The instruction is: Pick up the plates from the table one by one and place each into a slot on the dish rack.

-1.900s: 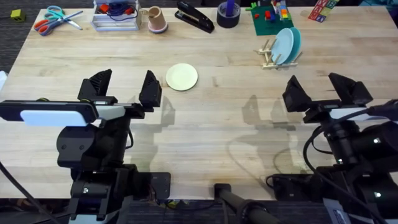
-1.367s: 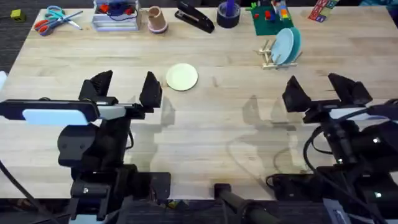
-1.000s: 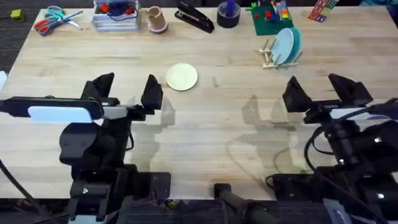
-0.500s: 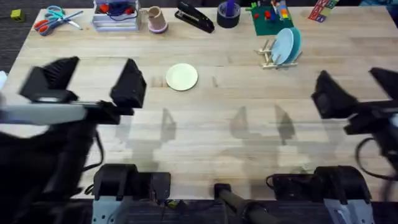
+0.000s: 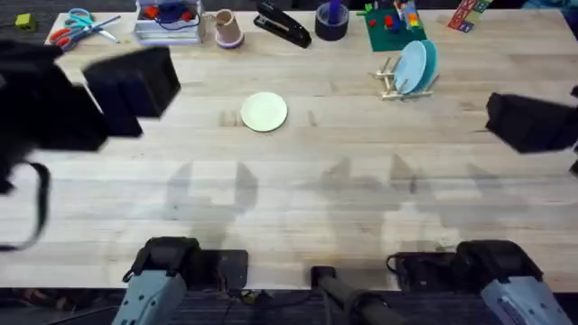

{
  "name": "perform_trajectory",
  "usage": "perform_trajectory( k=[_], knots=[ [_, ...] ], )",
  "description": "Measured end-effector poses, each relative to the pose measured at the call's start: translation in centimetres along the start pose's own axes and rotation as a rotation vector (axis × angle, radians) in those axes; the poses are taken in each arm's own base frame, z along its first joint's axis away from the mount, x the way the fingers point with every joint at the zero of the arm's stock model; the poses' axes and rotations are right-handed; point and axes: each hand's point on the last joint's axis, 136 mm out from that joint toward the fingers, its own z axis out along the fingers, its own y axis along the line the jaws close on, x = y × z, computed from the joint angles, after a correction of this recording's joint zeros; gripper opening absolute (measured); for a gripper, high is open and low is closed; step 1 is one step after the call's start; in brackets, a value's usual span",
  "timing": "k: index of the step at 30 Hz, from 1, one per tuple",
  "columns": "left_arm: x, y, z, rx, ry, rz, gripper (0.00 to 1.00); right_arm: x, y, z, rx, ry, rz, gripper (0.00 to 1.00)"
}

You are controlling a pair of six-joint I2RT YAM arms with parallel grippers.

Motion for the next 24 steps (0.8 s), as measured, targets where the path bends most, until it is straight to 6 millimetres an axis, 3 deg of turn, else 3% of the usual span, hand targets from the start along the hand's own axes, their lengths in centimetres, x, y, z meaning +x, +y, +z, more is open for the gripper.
perform_trajectory(
  k=[14,24],
  knots=[
    [-3.4,-0.4,2.9,0.035,0.342,-0.021,0.993,-3.7,-0.2,3.0,-0.013,0.341,0.007,0.993],
    [-2.7,-0.7,5.9,0.045,0.511,-0.067,0.993,-2.7,-0.3,5.9,-0.021,0.565,0.014,0.995]
  ],
)
